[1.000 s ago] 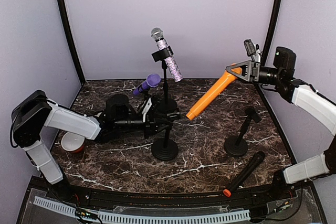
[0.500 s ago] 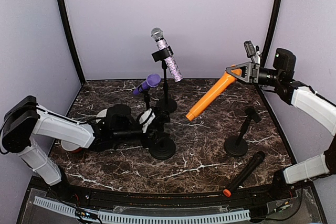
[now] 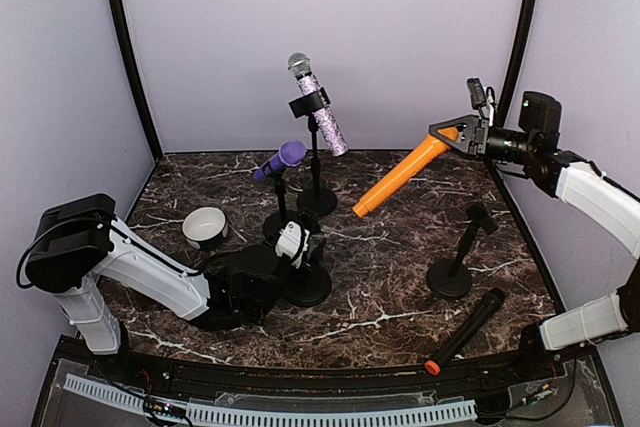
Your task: Attach the microphones to the stand
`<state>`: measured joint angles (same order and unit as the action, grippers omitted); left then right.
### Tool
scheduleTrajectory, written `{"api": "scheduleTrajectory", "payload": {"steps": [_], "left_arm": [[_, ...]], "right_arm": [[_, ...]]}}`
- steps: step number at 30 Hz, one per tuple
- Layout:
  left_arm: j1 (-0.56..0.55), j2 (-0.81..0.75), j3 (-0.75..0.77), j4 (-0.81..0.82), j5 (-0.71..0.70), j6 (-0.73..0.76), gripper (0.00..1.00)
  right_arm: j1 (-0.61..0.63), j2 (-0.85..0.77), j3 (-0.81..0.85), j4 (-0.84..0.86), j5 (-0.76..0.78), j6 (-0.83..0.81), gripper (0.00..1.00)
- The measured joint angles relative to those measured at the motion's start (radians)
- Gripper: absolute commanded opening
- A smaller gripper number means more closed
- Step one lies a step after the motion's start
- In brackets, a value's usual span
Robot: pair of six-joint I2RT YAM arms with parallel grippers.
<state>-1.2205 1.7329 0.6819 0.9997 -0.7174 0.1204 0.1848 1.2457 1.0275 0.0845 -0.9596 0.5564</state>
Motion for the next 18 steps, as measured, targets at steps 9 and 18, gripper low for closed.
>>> {"api": "scheduleTrajectory", "payload": {"steps": [9,18], "left_arm": [[-0.007,0.023,0.040,0.079,-0.228,-0.006,0.67],[-0.016,0.011,0.018,0.029,-0.253,-0.113,0.54]], "right_arm": [[0.013,0.000,0.008,-0.034,0.023,-0.010,0.00],[0.019,0.005,0.008,-0.029,0.022,0.000,0.00]]}}
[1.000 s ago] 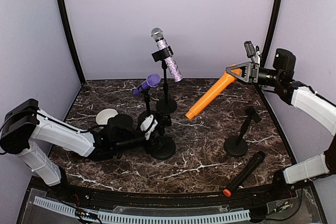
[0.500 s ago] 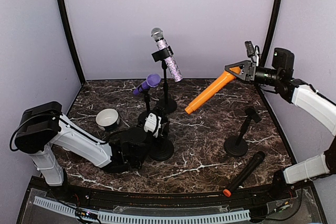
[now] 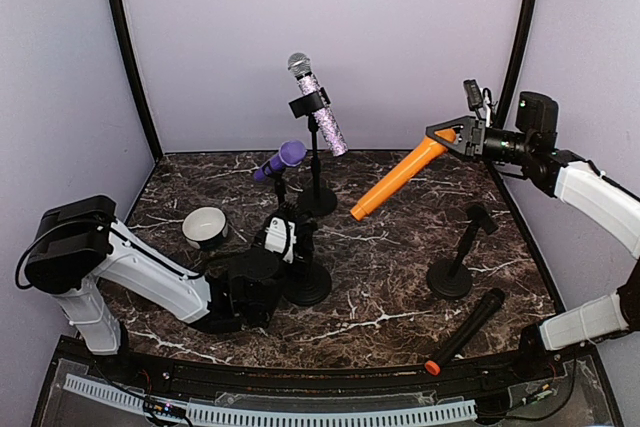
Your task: Attach the microphones to the stand
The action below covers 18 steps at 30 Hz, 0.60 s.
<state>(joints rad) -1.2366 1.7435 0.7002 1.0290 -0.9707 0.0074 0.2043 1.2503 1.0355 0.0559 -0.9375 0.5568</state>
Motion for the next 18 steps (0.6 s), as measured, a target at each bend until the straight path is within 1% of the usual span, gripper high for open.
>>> {"api": "scheduleTrajectory", "payload": {"steps": [2,5,8,10,15,18], "left_arm": [[-0.001,-0.018,-0.030,0.001,0.010,-0.023,0.49],[-0.002,-0.043,-0.078,0.051,0.038,-0.022,0.47],[-0.001,-0.046,-0.119,0.138,0.079,0.028,0.42],[0.002,-0.046,-0.135,0.186,0.120,0.064,0.36],[0.059,-0.046,-0.159,0.237,0.327,0.105,0.19],[0.109,-0.046,-0.161,0.239,0.457,0.117,0.12]], "right_arm": [[0.000,0.001,0.000,0.004,0.000,0.002,0.00],[0.001,0.001,0.000,0.005,0.000,0.003,0.00],[0.005,0.001,0.000,0.011,-0.001,0.003,0.00],[0.005,0.001,0.000,0.014,-0.004,0.003,0.00],[0.006,0.001,0.000,0.019,-0.011,0.002,0.00],[0.006,0.001,0.000,0.020,-0.022,-0.005,0.00]]}}
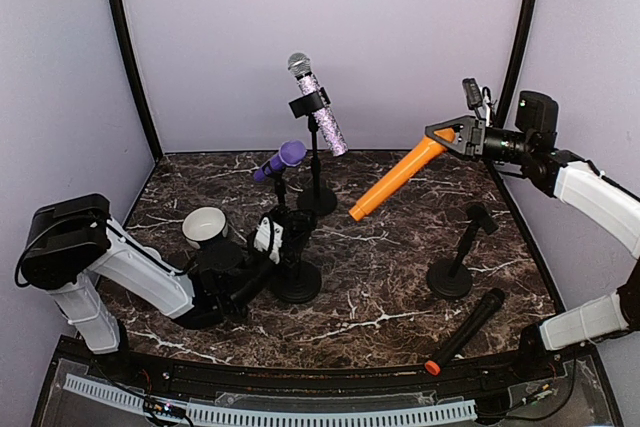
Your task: Attach the microphones to the stand
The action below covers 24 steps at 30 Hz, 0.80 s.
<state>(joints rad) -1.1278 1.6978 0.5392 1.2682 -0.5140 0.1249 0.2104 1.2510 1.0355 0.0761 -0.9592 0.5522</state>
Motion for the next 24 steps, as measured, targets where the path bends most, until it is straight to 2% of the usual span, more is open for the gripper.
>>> {"api": "scheduleTrajectory", "payload": {"steps": [5,8,14,24], "left_arm": [[0.059,0.012,0.019,-0.004,0.141,0.005,0.08],[0.061,0.034,0.056,-0.007,0.173,0.007,0.07],[0.060,0.056,0.076,0.004,0.181,0.002,0.05],[0.060,0.066,0.046,0.047,0.135,-0.069,0.00]], "right_arm": [[0.015,0.000,-0.003,0.027,-0.034,-0.052,0.00],[0.061,0.009,0.035,-0.047,-0.029,-0.216,0.00],[0.151,0.042,0.151,-0.138,-0.004,-0.470,0.00],[0.232,0.115,0.254,-0.150,0.010,-0.569,0.00]]}}
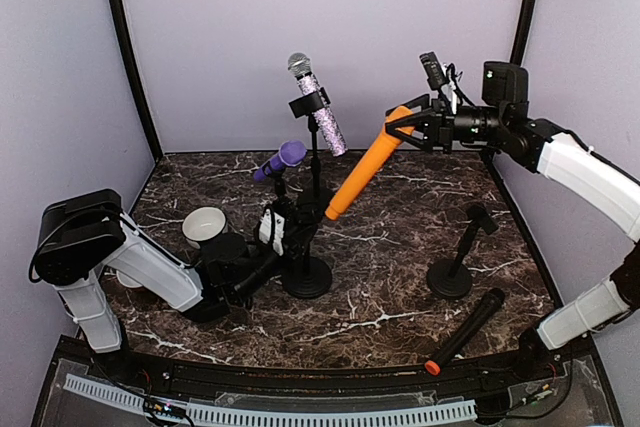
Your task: Attach the microphones to the stand
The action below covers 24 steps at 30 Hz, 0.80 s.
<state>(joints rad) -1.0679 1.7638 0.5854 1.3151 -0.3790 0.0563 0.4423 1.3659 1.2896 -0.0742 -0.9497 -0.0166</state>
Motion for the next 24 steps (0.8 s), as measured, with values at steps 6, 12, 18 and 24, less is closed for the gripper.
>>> {"api": "scheduleTrajectory", "payload": {"steps": [6,12,18,24], "left_arm": [[0.000,0.000,-0.002,0.024,-0.030,-0.039,0.00],[0.000,0.000,-0.006,0.051,-0.039,-0.081,0.00],[0.000,0.000,-0.019,0.101,-0.046,-0.142,0.00],[0.001,0.000,-0.033,0.111,-0.048,-0.183,0.00]], "right_arm": [[0.051,0.033,0.077,-0.011,-0.007,0.010,0.00],[0.093,0.056,0.148,-0.035,-0.008,0.012,0.00],[0.108,0.084,0.161,-0.036,0.031,0.002,0.00],[0.119,0.105,0.160,-0.012,0.061,-0.002,0.00]]}}
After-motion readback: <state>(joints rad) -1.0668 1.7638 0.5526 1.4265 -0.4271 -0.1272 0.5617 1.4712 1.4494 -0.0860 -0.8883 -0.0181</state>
